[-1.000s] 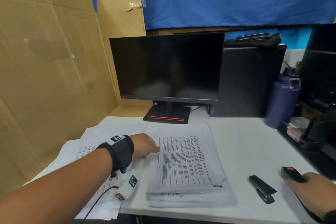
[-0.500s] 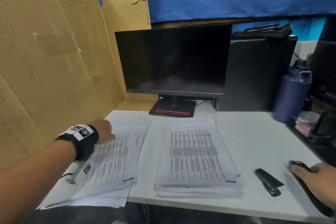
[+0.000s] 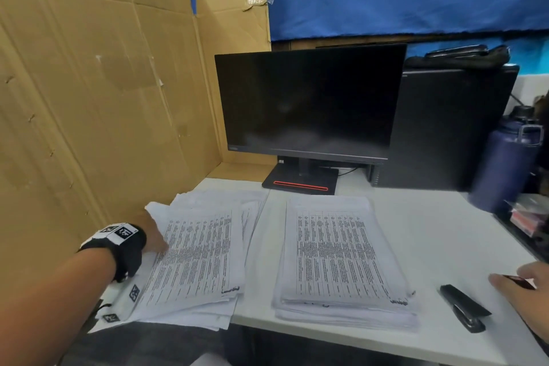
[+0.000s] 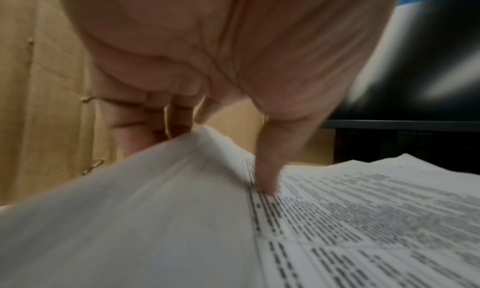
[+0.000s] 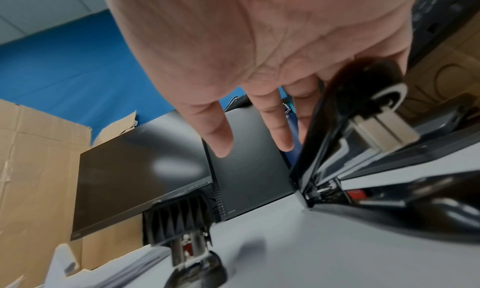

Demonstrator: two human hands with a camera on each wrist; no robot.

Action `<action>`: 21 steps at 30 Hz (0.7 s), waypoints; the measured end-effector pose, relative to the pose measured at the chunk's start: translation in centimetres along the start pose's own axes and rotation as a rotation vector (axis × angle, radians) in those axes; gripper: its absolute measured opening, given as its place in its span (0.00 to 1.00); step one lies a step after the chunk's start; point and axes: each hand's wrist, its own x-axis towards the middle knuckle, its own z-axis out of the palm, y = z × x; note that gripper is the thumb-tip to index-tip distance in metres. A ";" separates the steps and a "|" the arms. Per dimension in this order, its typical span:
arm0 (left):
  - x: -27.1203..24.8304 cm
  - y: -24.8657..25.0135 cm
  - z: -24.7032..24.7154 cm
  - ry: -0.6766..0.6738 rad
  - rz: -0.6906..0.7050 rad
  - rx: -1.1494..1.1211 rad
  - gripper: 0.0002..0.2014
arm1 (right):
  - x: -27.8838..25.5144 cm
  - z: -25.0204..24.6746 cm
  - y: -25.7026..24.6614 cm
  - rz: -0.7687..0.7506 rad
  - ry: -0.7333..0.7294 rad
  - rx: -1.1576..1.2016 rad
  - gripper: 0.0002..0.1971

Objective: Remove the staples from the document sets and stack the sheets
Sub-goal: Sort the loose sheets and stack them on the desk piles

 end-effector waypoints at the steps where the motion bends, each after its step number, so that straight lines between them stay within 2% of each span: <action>1: 0.4 -0.3 -0.1 0.067 -0.038 -0.050 0.23 | 2.1 1.6 1.9 -0.034 0.053 -0.022 0.40; 2: 0.3 -0.6 -0.5 0.129 -0.067 -0.133 0.21 | 3.1 2.4 3.1 -0.052 0.095 -0.062 0.42; 4: -0.1 -0.8 -1.3 0.196 -0.098 -0.341 0.17 | 2.1 1.9 2.0 -0.162 0.033 -0.106 0.41; 5: -0.6 -0.9 -1.8 0.208 -0.085 -0.458 0.14 | 0.0 0.4 -0.6 -0.176 0.056 -0.154 0.39; 8: -3.8 -0.3 -3.7 0.246 -0.045 -0.781 0.07 | -5.4 -2.7 -8.2 -0.139 -0.023 -0.175 0.31; 11: -8.4 0.6 -6.6 0.341 0.099 -1.036 0.07 | -10.8 -5.2 -14.7 -0.263 -0.025 -0.110 0.17; 14: -12.8 1.3 -10.0 0.361 0.243 -1.235 0.08 | -13.4 -5.6 -17.4 -0.413 -0.058 -0.007 0.14; 16: -14.9 1.9 -11.1 0.341 0.350 -1.334 0.09 | -15.1 -5.6 -18.3 -0.417 -0.176 0.158 0.17; 19: -17.1 3.7 -11.1 0.286 0.473 -1.507 0.09 | -16.9 -4.9 -19.4 -0.426 -0.334 0.413 0.35; 21: -18.3 5.7 -10.1 0.168 0.513 -1.564 0.11 | -17.4 -4.1 -19.7 -0.416 -0.436 0.637 0.47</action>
